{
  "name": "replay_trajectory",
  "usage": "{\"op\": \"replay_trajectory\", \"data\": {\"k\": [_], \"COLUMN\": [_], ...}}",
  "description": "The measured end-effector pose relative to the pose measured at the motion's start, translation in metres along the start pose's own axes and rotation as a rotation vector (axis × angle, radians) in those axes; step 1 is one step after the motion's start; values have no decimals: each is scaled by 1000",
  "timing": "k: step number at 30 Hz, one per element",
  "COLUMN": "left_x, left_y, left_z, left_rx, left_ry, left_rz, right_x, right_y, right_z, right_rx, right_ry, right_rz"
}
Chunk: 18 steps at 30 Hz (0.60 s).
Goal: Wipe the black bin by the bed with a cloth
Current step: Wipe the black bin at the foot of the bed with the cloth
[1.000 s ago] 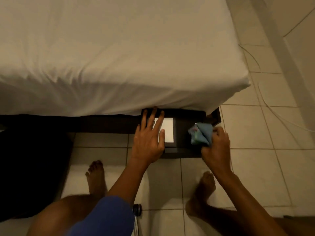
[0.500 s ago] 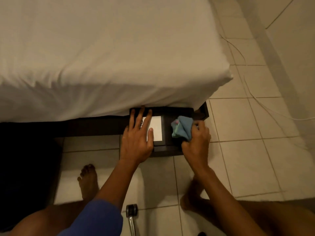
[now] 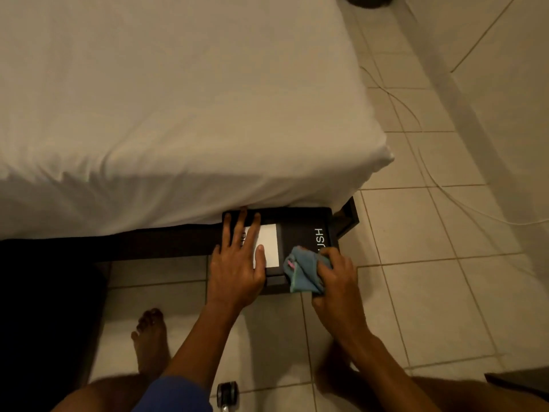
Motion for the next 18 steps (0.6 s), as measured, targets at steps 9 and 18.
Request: {"op": "replay_trajectory", "data": {"k": [9,18], "left_x": [0,1], "left_y": [1,2], "left_z": [2,1], "left_rx": [9,16], "left_ry": [-3,-5], "left_rz": [8,8], "right_x": [-17,-25], "right_y": [69,54], "right_z": [54,65], "right_rx": [464,458], "right_ry": [89,179], "right_rz": [403,352]}}
Point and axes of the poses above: each hand's wrist, its own y-axis towards the middle knuckle, its own x-axis out of the palm, z = x × y, the point moved 10 cm from there along y, towards the middle knuckle, and after that the axes turned 12 degrees about -x, right-handed, at the moved point
